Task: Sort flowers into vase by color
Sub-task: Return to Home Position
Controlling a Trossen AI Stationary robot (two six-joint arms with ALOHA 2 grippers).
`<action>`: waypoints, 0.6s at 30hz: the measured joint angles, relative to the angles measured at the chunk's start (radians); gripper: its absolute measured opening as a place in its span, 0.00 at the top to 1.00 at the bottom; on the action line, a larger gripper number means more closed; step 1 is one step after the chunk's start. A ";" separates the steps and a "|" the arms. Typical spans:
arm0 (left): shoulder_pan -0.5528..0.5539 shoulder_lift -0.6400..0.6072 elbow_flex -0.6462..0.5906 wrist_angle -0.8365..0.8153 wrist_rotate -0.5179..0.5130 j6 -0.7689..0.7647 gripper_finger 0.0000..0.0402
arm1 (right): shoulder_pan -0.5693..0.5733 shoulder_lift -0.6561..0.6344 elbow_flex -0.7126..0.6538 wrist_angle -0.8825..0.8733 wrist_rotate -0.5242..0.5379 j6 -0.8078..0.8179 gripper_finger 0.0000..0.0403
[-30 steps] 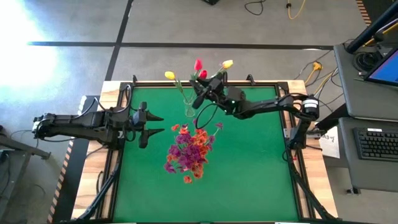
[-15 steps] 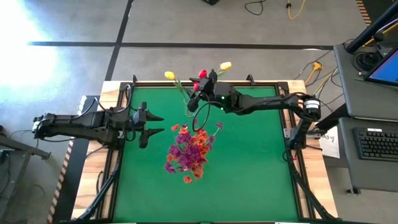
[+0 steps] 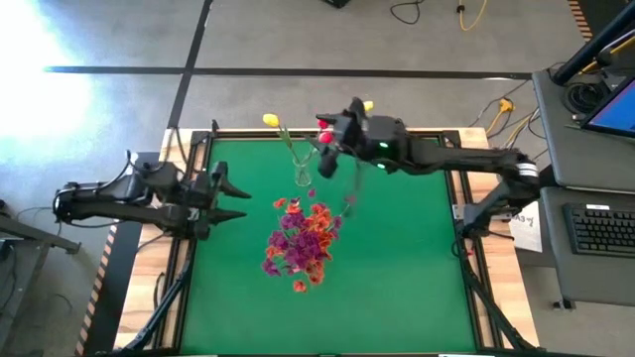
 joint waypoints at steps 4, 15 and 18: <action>-0.020 -0.084 -0.043 0.037 0.022 -0.007 0.50 | 0.104 -0.111 -0.014 -0.085 0.000 -0.042 0.37; -0.028 -0.347 -0.184 0.059 0.023 -0.027 0.50 | 0.478 -0.351 -0.209 -0.067 0.108 -0.024 0.39; -0.028 -0.403 -0.255 0.119 0.023 -0.064 0.50 | 0.586 -0.392 -0.300 -0.032 0.215 -0.030 0.39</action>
